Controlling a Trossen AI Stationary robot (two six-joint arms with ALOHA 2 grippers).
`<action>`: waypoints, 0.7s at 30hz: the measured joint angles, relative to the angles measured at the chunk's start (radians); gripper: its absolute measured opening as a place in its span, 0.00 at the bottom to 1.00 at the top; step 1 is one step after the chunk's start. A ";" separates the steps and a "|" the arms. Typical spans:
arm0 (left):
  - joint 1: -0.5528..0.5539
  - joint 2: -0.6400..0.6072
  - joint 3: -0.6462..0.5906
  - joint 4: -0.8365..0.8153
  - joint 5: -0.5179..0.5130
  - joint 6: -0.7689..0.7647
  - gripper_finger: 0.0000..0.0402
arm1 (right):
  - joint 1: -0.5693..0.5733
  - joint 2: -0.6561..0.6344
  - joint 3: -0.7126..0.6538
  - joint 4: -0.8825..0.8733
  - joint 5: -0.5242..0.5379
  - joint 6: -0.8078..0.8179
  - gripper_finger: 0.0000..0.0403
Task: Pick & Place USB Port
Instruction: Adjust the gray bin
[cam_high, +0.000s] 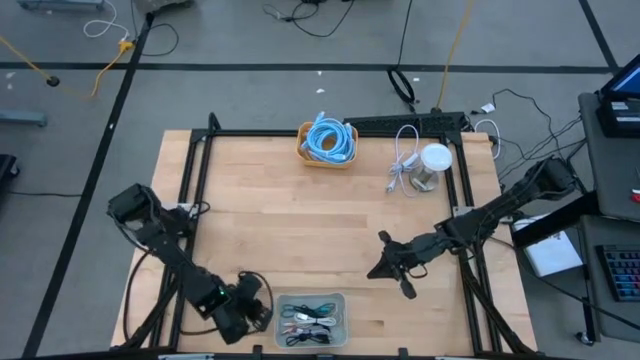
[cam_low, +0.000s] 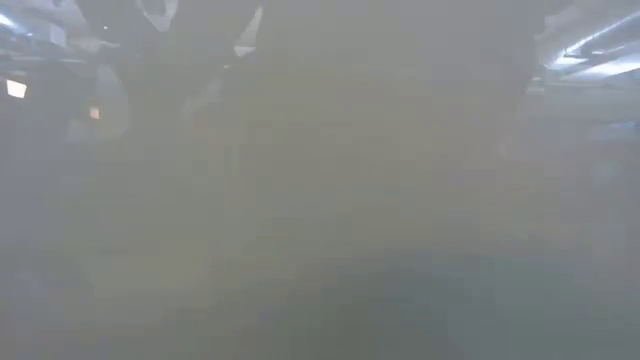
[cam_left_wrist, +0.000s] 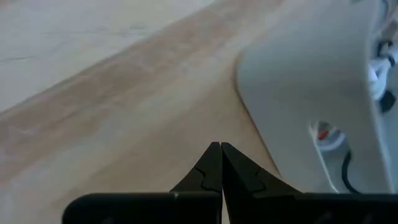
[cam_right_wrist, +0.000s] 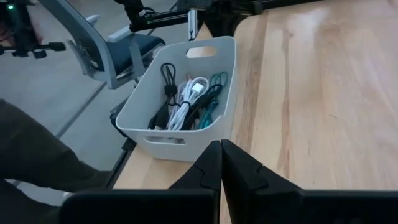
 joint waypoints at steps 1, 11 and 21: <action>0.003 0.009 0.016 0.007 0.007 0.015 0.00 | 0.003 0.000 0.000 0.000 0.008 0.001 0.00; 0.063 0.102 0.131 -0.003 0.062 0.135 0.00 | 0.028 0.000 0.000 -0.003 0.028 0.012 0.00; 0.085 0.112 0.175 0.001 0.081 0.181 0.00 | 0.071 0.000 -0.001 -0.038 0.074 0.023 0.00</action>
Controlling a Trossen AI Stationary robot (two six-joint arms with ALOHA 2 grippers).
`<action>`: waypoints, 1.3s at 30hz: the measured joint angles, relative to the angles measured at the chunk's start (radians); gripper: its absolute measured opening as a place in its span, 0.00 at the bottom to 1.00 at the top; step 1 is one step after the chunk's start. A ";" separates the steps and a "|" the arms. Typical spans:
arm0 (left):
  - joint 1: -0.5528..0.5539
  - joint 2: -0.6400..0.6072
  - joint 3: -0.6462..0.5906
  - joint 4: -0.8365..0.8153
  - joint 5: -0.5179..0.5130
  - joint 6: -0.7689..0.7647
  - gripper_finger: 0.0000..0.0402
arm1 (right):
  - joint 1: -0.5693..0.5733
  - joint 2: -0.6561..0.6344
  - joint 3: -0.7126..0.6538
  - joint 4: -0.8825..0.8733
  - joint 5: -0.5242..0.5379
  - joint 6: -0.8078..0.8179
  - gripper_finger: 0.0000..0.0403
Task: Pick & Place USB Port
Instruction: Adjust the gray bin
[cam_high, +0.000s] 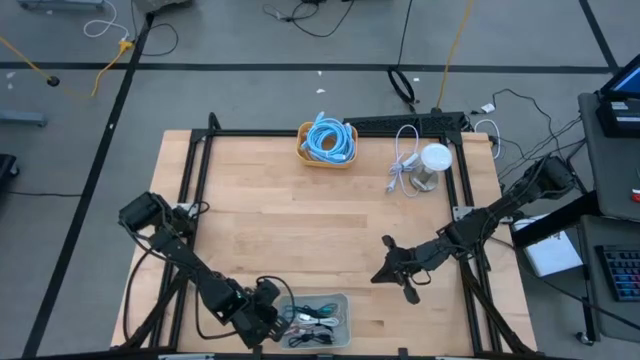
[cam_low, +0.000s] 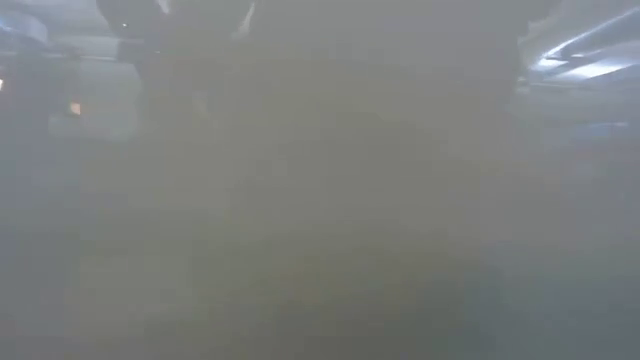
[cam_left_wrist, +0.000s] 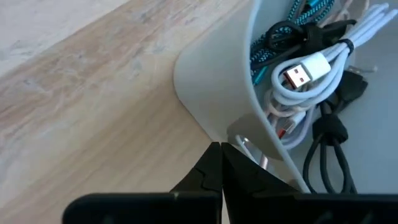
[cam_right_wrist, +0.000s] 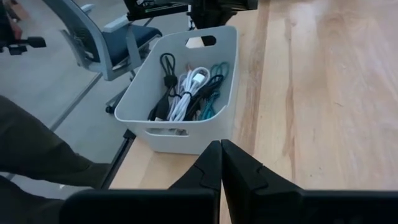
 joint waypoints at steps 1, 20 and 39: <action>0.001 0.000 0.000 0.000 -0.001 0.000 0.00 | 0.001 0.000 0.000 0.000 0.000 0.000 0.00; 0.048 0.000 0.000 0.038 0.024 0.060 0.00 | 0.007 0.000 0.000 0.000 -0.004 0.000 0.00; 0.056 -0.001 0.059 -0.454 -0.035 -0.128 0.00 | -0.075 0.003 0.000 -0.166 0.151 -0.031 0.00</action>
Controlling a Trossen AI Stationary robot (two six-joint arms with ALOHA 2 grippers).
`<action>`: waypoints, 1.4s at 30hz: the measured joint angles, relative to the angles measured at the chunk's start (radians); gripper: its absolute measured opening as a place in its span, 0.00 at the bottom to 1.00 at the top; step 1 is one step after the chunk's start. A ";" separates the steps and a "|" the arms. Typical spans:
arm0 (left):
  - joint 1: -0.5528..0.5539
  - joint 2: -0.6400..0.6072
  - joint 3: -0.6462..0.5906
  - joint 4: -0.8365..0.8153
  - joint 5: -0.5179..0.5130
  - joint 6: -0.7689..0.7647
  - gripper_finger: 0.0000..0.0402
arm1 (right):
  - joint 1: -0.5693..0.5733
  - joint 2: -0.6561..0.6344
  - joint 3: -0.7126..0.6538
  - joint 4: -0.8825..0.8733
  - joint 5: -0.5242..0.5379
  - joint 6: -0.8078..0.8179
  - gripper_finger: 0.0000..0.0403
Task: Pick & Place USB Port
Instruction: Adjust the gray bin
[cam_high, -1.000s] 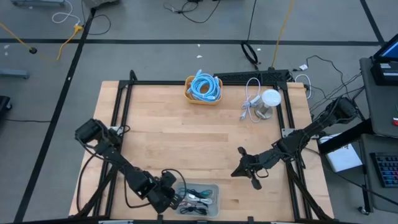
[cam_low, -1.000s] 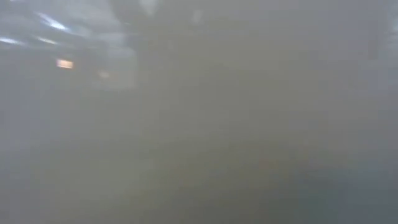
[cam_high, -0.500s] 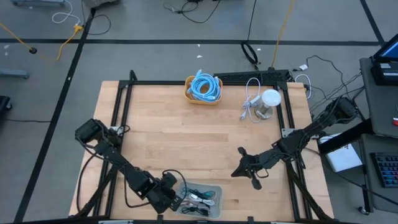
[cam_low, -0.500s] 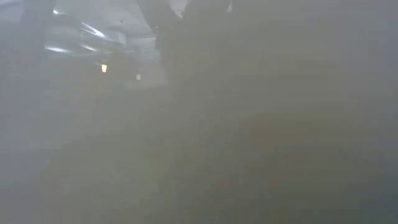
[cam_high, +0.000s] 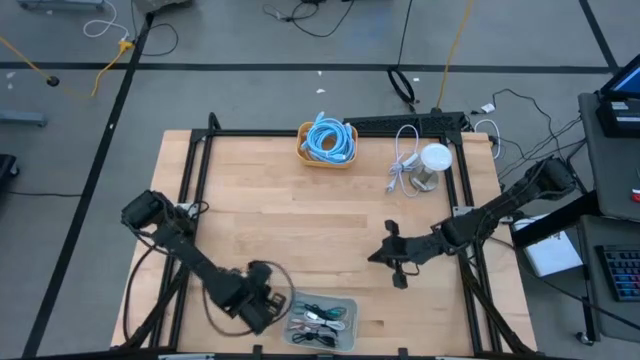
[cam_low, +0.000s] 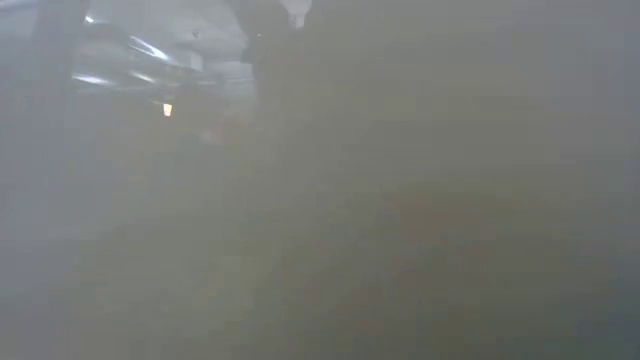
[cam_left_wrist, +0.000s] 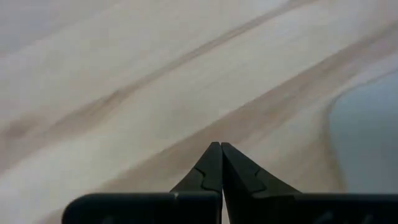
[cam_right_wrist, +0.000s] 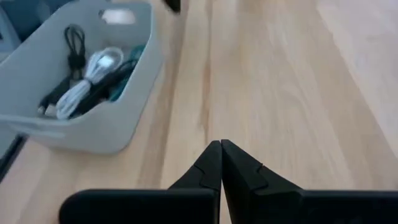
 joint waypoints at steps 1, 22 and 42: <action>0.022 0.000 -0.006 0.038 0.000 0.055 0.00 | -0.005 0.000 0.000 0.013 0.001 -0.006 0.00; 0.303 0.000 -0.022 0.368 0.117 0.571 0.00 | 0.044 0.000 0.000 0.087 -0.024 0.035 0.00; 0.172 0.000 -0.021 0.378 0.087 0.430 0.00 | 0.045 0.000 0.000 0.086 0.006 -0.014 0.00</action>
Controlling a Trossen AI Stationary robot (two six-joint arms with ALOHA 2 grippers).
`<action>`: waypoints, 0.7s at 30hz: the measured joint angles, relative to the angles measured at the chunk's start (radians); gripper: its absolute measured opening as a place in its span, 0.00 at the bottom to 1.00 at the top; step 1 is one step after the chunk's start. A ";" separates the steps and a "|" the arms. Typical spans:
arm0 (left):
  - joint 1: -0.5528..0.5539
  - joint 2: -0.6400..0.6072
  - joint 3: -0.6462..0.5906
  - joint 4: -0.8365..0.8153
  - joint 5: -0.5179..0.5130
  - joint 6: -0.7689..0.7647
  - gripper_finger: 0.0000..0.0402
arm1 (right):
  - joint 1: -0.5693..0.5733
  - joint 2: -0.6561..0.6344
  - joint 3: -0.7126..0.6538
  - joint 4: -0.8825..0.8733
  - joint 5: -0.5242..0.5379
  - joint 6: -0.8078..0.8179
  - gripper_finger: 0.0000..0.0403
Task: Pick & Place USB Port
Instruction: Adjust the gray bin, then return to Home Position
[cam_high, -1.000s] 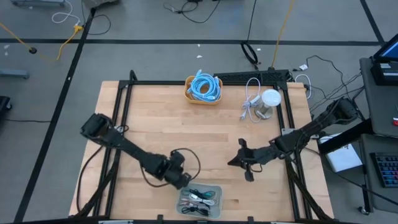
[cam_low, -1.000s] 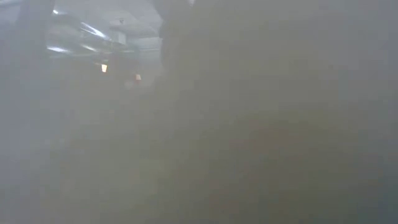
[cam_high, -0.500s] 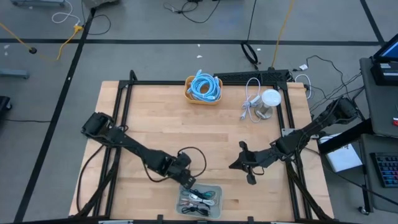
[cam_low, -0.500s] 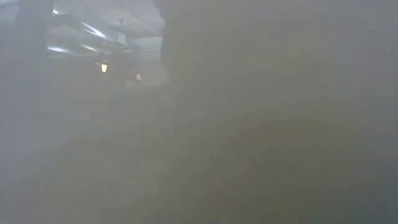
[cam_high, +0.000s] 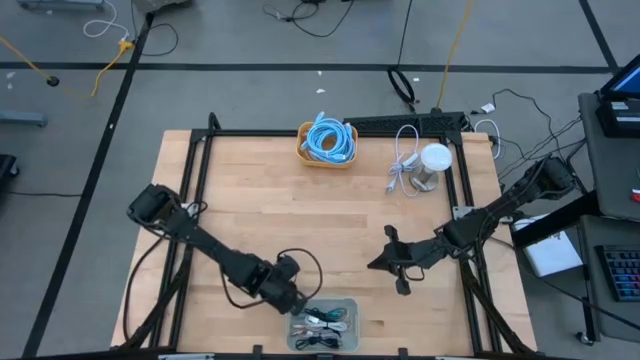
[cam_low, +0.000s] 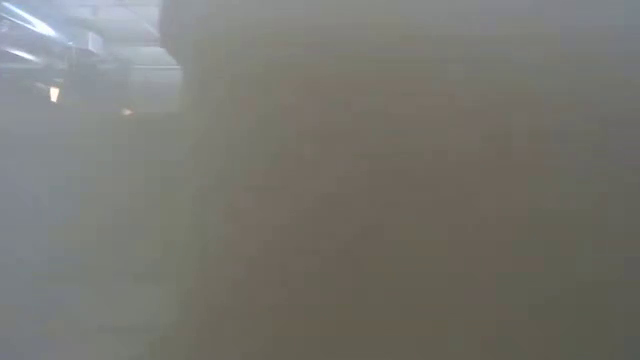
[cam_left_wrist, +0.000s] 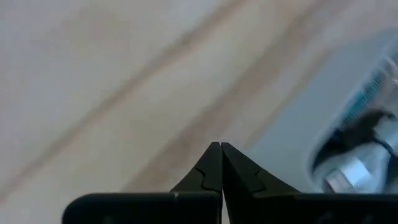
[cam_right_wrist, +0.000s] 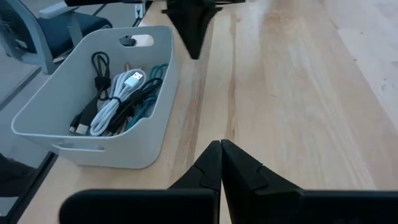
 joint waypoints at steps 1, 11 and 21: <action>0.004 0.000 0.000 -0.015 -0.015 -0.008 0.00 | -0.002 0.000 0.000 0.000 0.000 -0.003 0.00; 0.172 -0.032 0.000 -0.034 -0.149 0.100 0.00 | -0.062 -0.037 0.002 0.004 0.000 -0.051 0.00; 0.282 -0.297 0.001 0.002 -0.260 0.450 0.00 | -0.193 -0.483 0.005 -0.431 -0.001 -0.197 0.00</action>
